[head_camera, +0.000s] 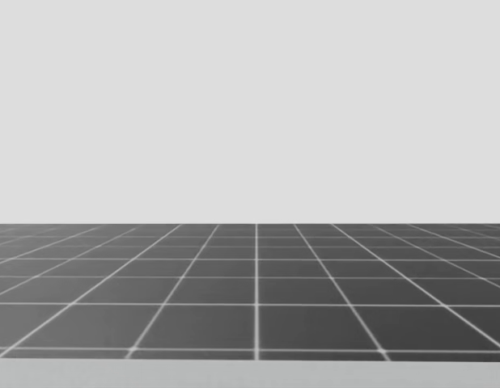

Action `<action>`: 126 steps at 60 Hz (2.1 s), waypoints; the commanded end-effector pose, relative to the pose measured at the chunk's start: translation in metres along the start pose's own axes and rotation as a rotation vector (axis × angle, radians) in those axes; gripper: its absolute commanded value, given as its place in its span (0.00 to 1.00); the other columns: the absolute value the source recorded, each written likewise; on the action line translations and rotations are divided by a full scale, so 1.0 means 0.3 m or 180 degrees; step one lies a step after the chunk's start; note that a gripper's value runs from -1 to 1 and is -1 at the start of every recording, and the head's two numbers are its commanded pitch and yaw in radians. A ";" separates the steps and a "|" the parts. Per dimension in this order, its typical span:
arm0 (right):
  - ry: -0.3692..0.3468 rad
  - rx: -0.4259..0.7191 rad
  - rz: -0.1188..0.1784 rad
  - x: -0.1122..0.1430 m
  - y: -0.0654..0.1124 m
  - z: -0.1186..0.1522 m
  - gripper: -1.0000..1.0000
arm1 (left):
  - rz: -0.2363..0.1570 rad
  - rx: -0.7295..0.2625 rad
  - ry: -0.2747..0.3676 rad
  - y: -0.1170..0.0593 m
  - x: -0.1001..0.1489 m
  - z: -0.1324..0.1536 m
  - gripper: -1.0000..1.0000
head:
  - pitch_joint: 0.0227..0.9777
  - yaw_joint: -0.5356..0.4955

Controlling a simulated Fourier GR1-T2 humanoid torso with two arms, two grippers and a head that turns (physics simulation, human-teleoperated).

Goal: Pick up the potted meat can and lift it.

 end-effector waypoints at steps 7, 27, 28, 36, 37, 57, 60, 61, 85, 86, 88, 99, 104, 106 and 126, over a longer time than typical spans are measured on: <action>0.0093 0.0032 -0.0027 -0.001 -0.002 -0.005 0.00 | -0.0003 0.0000 -0.0002 0.000 0.000 0.000 0.00 | 0.07 0.54; 0.0128 -0.0014 -0.0024 -0.002 -0.010 -0.010 0.00 | -0.0009 0.0005 0.0000 -0.001 0.000 -0.001 0.00 | 0.36 0.54; 0.0129 -0.0016 -0.0020 -0.002 -0.010 -0.011 0.00 | -0.0010 0.0005 0.0000 -0.001 0.000 -0.001 0.00 | 0.37 0.54; 0.0137 -0.0029 0.0021 -0.004 -0.010 -0.013 0.00 | -0.0020 0.0007 -0.0001 0.000 0.000 -0.001 0.00 | 0.51 0.52; 0.0138 -0.0028 0.0024 -0.004 -0.010 -0.013 0.00 | -0.0020 0.0007 0.0000 0.000 0.000 -0.001 0.00 | 0.52 0.52; 0.0129 -0.0035 0.0084 -0.005 -0.007 -0.014 0.00 | -0.0056 -0.0029 0.0012 -0.008 -0.002 -0.002 0.00 | 0.76 0.31; 0.0124 -0.0034 0.0090 -0.005 -0.007 -0.014 0.00 | -0.0059 -0.0037 0.0011 -0.011 -0.002 -0.002 0.00 | 0.79 0.28; 0.0122 -0.0035 0.0092 -0.005 -0.007 -0.014 0.00 | -0.0060 -0.0039 0.0012 -0.012 -0.002 -0.002 0.00 | 0.79 0.27; 0.0235 -0.0066 -0.0005 0.018 0.021 -0.003 0.00 | -0.0060 -0.0078 0.0018 -0.026 -0.004 -0.007 0.00 | 0.88 0.16; 0.0250 -0.0078 -0.0027 0.026 0.024 0.002 0.00 | -0.0059 -0.0075 0.0019 -0.026 -0.005 -0.008 0.00 | 0.88 0.16; 0.0233 -0.0072 -0.0051 0.037 0.027 0.010 0.00 | -0.0058 -0.0073 0.0020 -0.026 -0.004 -0.008 0.00 | 0.88 0.16; 0.0223 -0.0176 -0.0003 0.098 0.030 0.089 0.00 | 0.0029 -0.0114 0.0044 -0.027 -0.001 -0.003 0.00 | 0.87 0.16; 0.0249 -0.0196 -0.0034 0.102 0.029 0.135 0.00 | 0.0036 -0.0116 0.0045 -0.028 -0.001 -0.002 0.00 | 0.87 0.16; 0.0286 -0.0176 0.0004 0.089 0.037 0.175 0.00 | 0.0031 -0.0118 0.0043 -0.029 0.000 -0.002 0.00 | 0.87 0.16; 0.0531 -0.0089 0.0049 -0.020 0.080 0.336 0.00 | 0.0008 -0.0117 0.0052 -0.034 -0.003 -0.003 0.00 | 0.87 0.16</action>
